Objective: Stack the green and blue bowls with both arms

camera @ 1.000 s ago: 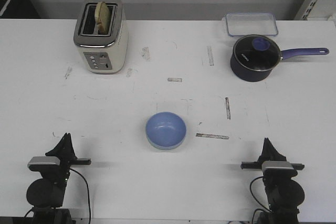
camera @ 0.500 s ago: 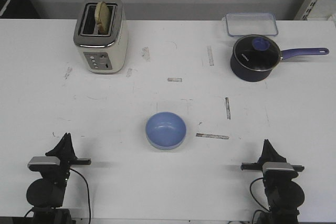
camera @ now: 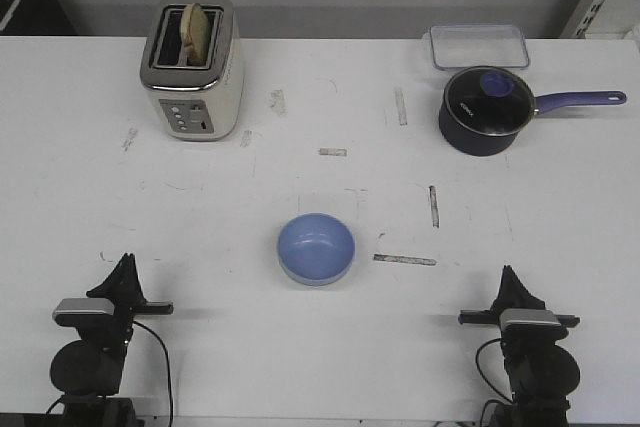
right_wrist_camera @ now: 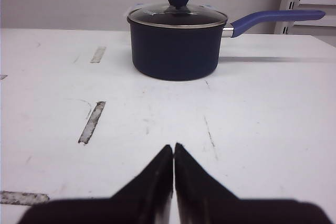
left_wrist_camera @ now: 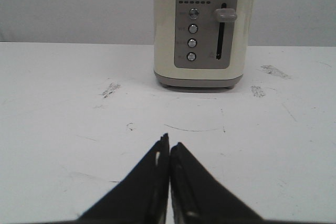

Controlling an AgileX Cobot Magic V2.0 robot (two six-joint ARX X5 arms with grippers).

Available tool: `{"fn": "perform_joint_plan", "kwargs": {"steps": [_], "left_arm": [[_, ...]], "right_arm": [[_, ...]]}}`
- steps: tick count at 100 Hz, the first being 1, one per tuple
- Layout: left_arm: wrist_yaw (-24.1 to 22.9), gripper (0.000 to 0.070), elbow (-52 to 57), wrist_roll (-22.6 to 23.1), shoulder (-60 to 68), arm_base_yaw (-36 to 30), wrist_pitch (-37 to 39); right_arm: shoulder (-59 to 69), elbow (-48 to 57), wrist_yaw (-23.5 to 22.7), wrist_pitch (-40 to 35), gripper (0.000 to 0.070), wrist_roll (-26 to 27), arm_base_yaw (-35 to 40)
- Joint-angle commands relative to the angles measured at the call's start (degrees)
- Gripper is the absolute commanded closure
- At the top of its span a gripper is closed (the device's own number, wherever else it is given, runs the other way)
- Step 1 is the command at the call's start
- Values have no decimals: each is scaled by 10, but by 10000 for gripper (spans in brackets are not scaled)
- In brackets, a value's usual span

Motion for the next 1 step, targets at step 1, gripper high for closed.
{"fn": "perform_joint_plan", "kwargs": {"steps": [1], "left_arm": [[3,699,-12,-1,-1,1,9]], "right_arm": [[0,-1,0,9,700,7,-1]]}}
